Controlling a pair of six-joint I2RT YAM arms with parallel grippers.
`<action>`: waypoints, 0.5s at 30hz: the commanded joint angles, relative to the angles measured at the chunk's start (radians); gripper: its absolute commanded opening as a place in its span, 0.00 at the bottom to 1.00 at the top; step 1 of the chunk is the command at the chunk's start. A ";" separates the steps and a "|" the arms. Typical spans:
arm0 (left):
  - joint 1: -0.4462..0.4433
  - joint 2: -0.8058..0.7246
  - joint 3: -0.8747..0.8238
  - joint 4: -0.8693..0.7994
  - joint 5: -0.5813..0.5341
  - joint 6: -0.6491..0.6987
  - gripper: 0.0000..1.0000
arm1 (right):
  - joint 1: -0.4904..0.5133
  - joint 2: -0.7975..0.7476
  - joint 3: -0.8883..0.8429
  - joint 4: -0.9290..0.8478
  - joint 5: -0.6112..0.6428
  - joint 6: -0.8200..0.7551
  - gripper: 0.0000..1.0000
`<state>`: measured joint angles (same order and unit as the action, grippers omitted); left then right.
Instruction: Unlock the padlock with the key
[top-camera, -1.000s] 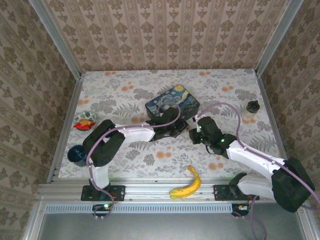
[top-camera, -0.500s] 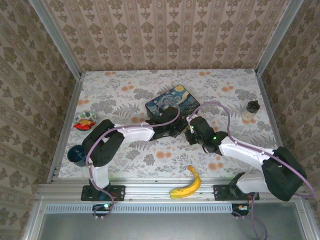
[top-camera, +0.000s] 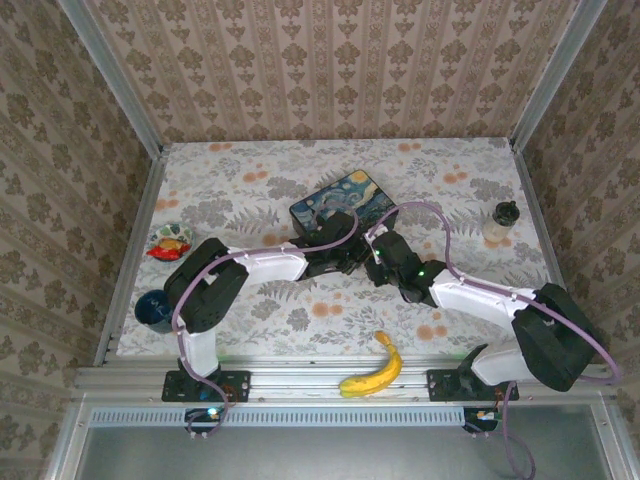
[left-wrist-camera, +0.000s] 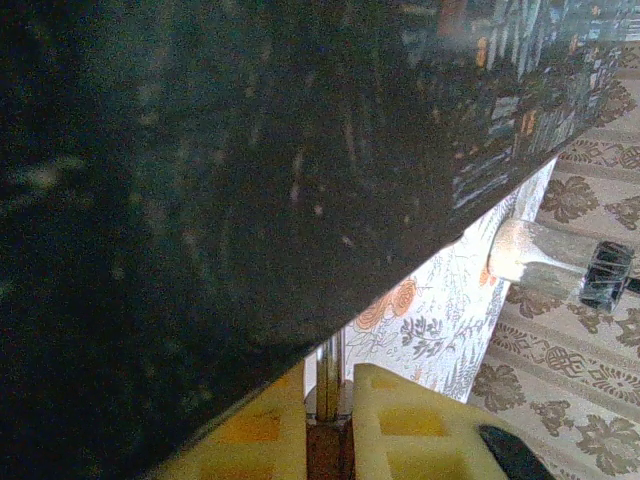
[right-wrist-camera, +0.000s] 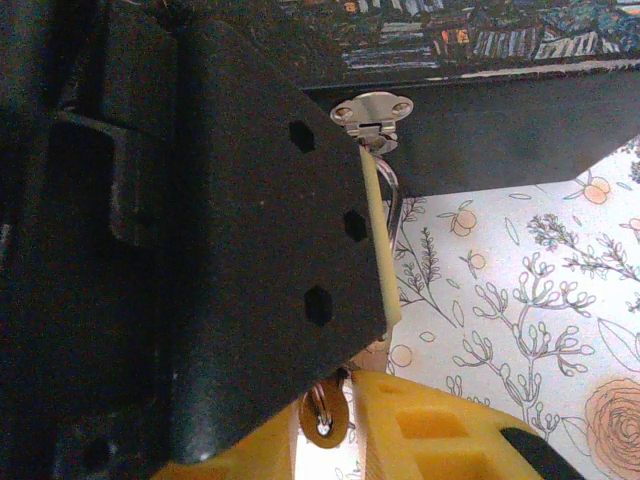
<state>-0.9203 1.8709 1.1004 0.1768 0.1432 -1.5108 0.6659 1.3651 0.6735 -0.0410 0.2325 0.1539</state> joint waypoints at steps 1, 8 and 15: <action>-0.012 0.002 0.006 -0.054 0.078 -0.035 0.00 | 0.004 0.049 0.028 0.074 0.062 -0.035 0.23; -0.016 0.006 -0.002 -0.023 0.111 -0.052 0.00 | 0.005 0.060 0.017 0.105 0.094 -0.054 0.09; -0.022 0.010 -0.007 0.002 0.128 -0.056 0.00 | -0.127 0.061 0.005 0.136 -0.193 0.127 0.00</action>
<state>-0.9085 1.8771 1.1000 0.1825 0.1356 -1.5261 0.6239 1.3964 0.6746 0.0067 0.1642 0.1772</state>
